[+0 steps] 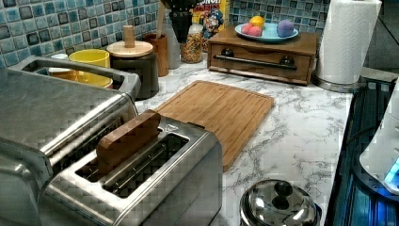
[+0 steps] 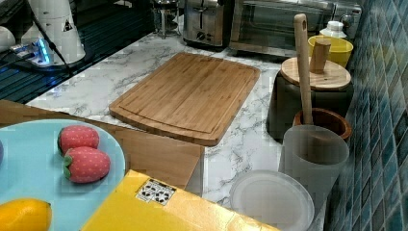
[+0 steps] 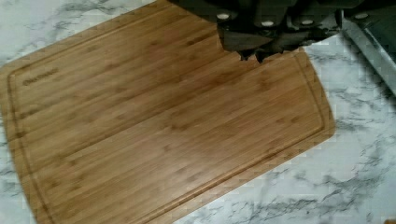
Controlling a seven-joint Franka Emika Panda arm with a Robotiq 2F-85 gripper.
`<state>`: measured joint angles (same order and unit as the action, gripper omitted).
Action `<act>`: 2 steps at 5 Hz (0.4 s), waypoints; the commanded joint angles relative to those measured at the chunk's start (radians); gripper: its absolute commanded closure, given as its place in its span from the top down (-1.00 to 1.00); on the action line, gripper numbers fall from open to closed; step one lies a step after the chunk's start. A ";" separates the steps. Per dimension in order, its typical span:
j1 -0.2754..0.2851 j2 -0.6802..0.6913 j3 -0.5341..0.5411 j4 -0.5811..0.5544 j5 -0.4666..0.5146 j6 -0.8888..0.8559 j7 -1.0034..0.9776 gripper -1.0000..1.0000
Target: Turn on the toaster.
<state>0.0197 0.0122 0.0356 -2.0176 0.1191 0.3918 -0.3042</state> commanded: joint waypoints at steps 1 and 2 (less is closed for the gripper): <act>0.098 -0.105 0.090 -0.133 0.111 0.043 -0.101 -1.00; 0.128 -0.201 0.134 -0.213 0.128 0.037 -0.093 -1.00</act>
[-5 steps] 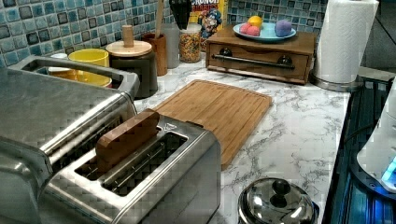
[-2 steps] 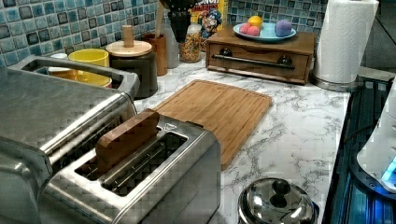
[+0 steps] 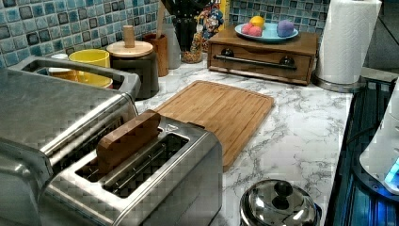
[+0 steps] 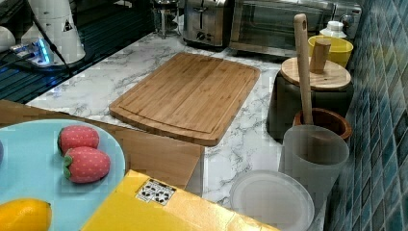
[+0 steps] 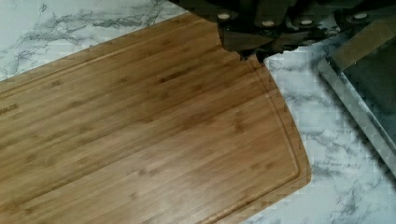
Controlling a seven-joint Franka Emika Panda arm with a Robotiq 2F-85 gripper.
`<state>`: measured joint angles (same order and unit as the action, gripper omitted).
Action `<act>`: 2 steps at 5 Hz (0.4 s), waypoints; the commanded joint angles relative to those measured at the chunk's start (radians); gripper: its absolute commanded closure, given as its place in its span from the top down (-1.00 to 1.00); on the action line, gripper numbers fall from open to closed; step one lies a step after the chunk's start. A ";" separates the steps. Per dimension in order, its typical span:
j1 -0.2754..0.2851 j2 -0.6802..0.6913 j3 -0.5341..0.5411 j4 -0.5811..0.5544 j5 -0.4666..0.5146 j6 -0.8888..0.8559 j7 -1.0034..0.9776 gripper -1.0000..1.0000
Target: Turn on the toaster.
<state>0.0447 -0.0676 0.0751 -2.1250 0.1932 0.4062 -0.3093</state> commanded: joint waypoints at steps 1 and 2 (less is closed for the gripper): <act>0.088 -0.160 0.140 -0.155 0.093 0.023 -0.132 -1.00; 0.095 -0.188 0.137 -0.194 0.144 0.023 -0.156 -1.00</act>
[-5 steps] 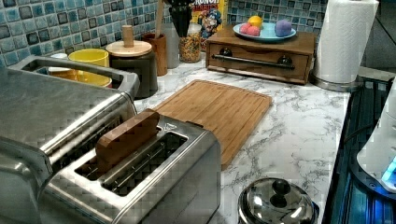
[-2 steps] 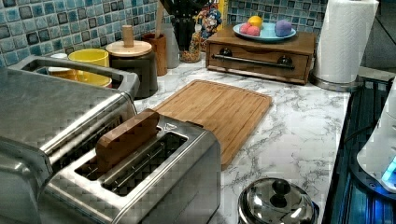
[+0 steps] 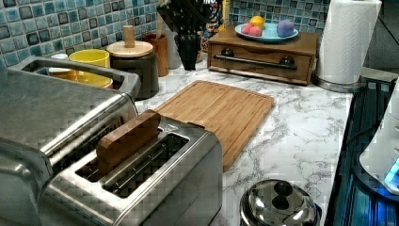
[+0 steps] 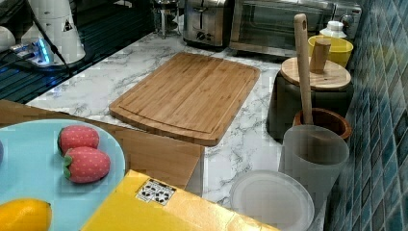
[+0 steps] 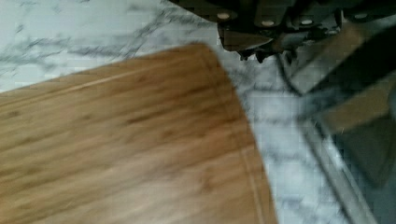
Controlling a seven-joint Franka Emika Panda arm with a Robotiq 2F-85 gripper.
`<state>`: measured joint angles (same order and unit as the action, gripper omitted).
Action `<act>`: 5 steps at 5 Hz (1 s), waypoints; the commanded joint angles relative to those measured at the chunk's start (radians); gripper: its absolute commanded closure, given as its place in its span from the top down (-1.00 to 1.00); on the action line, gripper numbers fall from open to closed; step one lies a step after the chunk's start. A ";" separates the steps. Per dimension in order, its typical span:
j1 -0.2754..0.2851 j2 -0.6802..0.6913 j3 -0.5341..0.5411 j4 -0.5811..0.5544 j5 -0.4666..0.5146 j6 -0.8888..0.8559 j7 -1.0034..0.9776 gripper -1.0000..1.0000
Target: Turn on the toaster.
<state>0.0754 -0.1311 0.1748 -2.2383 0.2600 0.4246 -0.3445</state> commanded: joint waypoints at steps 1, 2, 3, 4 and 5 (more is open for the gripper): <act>0.072 -0.177 0.056 -0.122 0.111 0.039 -0.172 -1.00; 0.122 -0.185 0.055 -0.159 0.121 0.087 -0.204 -1.00; 0.139 -0.160 0.072 -0.185 0.133 0.134 -0.207 -1.00; 0.149 -0.145 0.079 -0.209 0.147 0.210 -0.206 -1.00; 0.137 -0.116 0.092 -0.209 0.130 0.255 -0.195 -1.00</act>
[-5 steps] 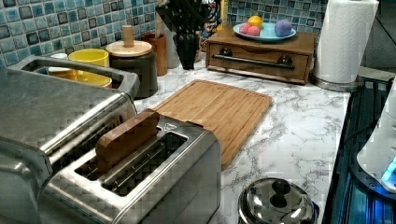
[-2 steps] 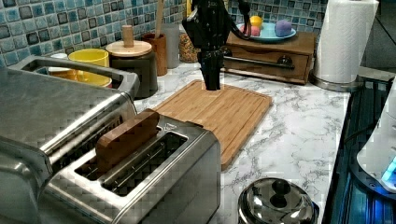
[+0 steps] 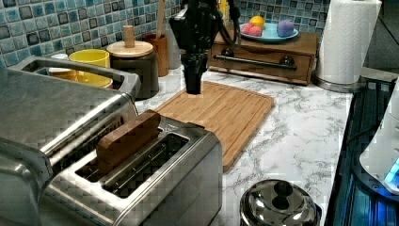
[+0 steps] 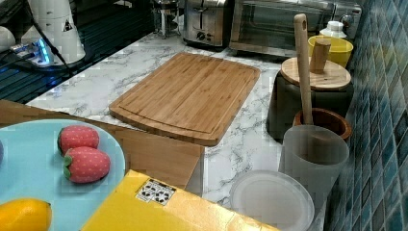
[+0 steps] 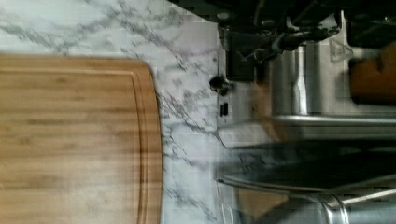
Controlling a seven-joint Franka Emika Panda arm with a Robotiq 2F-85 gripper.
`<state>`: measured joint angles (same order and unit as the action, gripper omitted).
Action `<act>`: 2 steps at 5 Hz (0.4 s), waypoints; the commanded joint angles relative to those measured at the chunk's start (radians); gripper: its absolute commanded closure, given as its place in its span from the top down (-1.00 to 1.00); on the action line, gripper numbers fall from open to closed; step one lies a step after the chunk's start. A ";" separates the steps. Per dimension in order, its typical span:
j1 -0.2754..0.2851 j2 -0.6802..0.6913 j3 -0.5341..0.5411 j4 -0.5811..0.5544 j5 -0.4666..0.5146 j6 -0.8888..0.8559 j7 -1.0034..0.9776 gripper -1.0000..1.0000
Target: Turn on the toaster.
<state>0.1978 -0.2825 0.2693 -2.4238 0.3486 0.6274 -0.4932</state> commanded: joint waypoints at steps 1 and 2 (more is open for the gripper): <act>-0.009 0.081 -0.002 0.001 0.023 0.052 -0.025 -1.00; -0.019 0.115 0.002 0.029 0.001 0.040 -0.014 -1.00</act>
<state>0.1979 -0.1757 0.2917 -2.4238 0.3484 0.6753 -0.4929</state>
